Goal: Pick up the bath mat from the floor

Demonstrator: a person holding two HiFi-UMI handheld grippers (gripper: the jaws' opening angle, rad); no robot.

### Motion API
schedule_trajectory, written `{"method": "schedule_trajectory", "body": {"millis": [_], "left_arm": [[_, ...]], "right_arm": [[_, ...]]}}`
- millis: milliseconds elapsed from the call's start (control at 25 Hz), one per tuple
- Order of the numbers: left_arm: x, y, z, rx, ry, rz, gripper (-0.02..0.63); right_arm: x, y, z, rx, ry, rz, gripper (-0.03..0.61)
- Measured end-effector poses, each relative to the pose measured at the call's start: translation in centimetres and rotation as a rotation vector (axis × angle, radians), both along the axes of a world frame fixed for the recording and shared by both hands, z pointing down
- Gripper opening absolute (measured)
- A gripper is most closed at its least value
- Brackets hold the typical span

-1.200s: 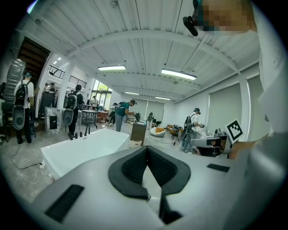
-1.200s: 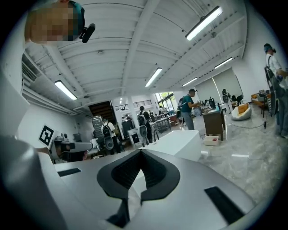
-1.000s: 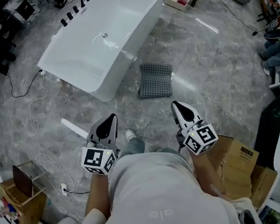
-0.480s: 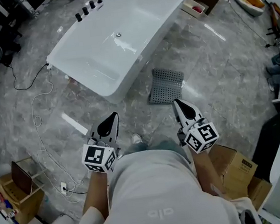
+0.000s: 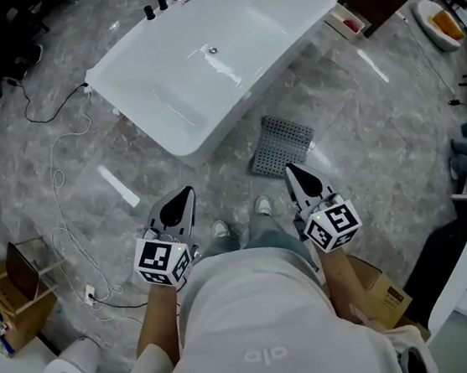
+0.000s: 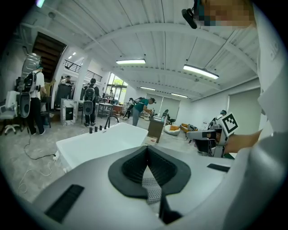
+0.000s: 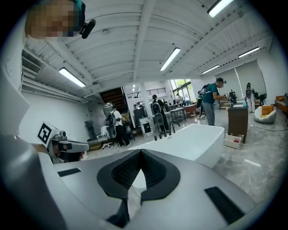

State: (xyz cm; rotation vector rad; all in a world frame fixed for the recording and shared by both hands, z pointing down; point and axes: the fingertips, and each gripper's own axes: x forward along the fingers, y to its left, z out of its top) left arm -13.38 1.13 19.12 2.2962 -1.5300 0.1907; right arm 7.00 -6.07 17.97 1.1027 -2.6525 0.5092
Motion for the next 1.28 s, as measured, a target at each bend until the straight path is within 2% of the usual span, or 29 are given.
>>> {"method": "schedule_trajectory", "body": {"millis": [600,840,1000,1280], "left_arm": [[3.0,-3.1,7.0,-0.146,0.026,-0.186,0.015],[4.5,-4.4,11.2,-0.209,0.012,-0.22,0.015],[5.8,-4.5,14.6,-0.256,0.013,-0.23,0.015],[7.2,-4.2,23.1,-0.374,0.031,-0.269,0.017]], "right_arm": [[1.9,-6.1,10.1,-0.102,0.144,-0.233,0.025],[3.0,-8.1,17.1,-0.184,0.201,-0.311,0.026],[4.6,-9.0,22.2,-0.236,0.256,-0.329,0.026],[6.7,-10.0,32.2,-0.329,0.356,-0.358,0.043]]}}
